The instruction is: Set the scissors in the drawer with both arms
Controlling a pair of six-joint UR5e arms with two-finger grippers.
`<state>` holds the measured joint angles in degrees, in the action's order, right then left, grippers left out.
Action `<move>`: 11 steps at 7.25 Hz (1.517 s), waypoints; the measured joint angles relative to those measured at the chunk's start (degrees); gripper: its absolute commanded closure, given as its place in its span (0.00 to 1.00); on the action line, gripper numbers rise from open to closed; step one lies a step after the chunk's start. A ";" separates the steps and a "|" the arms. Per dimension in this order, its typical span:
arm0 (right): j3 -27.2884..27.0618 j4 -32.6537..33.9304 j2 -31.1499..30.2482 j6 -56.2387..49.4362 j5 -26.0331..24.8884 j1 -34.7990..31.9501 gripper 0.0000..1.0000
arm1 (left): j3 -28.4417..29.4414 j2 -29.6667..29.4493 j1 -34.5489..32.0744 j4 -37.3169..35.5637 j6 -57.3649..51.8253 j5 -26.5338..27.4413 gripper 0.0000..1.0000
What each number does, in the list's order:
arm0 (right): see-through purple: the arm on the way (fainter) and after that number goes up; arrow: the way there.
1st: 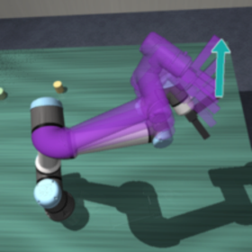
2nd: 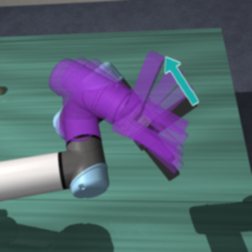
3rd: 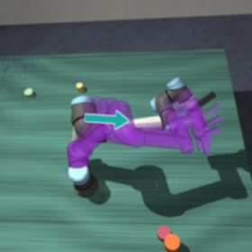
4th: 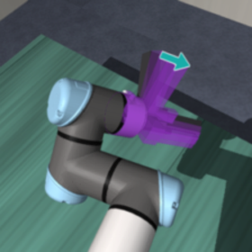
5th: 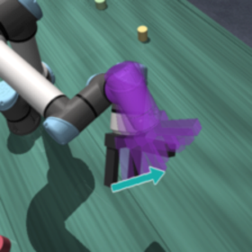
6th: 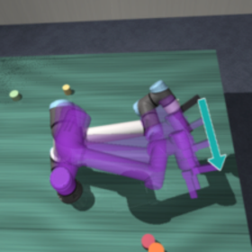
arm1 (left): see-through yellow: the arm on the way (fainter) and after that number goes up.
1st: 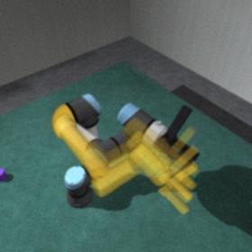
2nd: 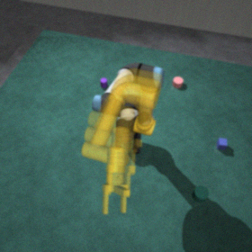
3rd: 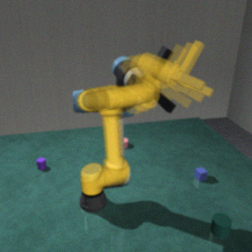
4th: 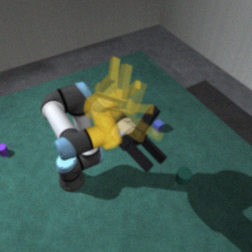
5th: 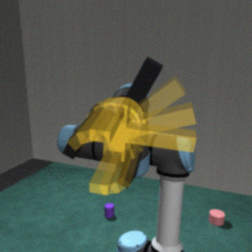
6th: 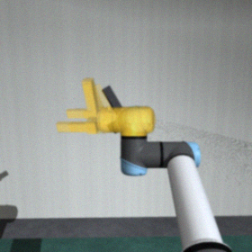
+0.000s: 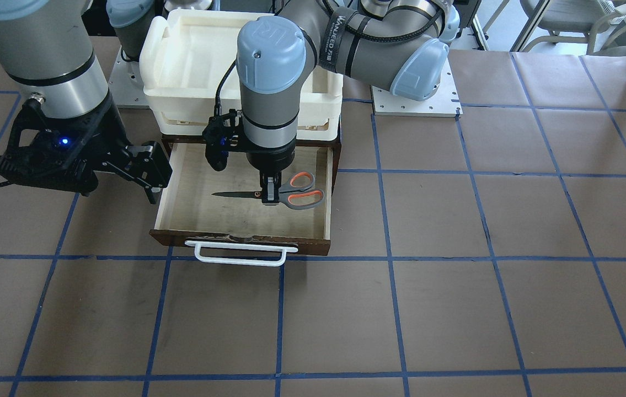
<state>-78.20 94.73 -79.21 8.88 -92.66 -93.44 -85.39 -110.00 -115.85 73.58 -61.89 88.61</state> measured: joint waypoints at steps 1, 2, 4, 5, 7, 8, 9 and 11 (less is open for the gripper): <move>-0.11 -0.21 -0.30 0.02 -0.21 0.01 0.00 | -0.30 -0.46 -0.36 -0.29 0.31 0.03 1.00; -0.40 -0.72 -1.05 0.17 -0.63 0.01 0.00 | -0.80 -0.82 -0.77 -0.57 0.49 0.05 1.00; -1.47 -1.21 -2.18 0.07 -0.87 0.07 0.00 | -1.53 -1.67 -1.44 -1.61 0.66 0.09 1.00; -1.78 -1.31 -2.32 -0.05 -0.93 0.08 0.00 | -1.65 -2.15 -1.67 -1.80 0.82 0.08 1.00; -2.14 -1.42 -2.41 -0.16 -1.04 0.10 0.00 | -1.73 -3.16 -2.49 -2.35 1.45 0.11 0.86; -2.18 -1.54 -2.44 -0.19 -1.08 0.10 0.00 | -1.77 -3.58 -2.78 -3.00 1.59 0.11 0.59; -2.23 -1.67 -2.44 -0.21 -1.10 0.10 0.00 | -1.88 -3.82 -3.00 -3.36 1.67 0.14 0.47; -2.29 -1.83 -2.44 -0.19 -1.12 0.10 0.00 | -3.67 -3.84 -3.12 -5.72 1.71 0.16 0.33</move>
<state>-80.49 92.90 -81.65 8.69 -93.78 -93.34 -89.05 -113.84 -118.97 67.86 -60.18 88.77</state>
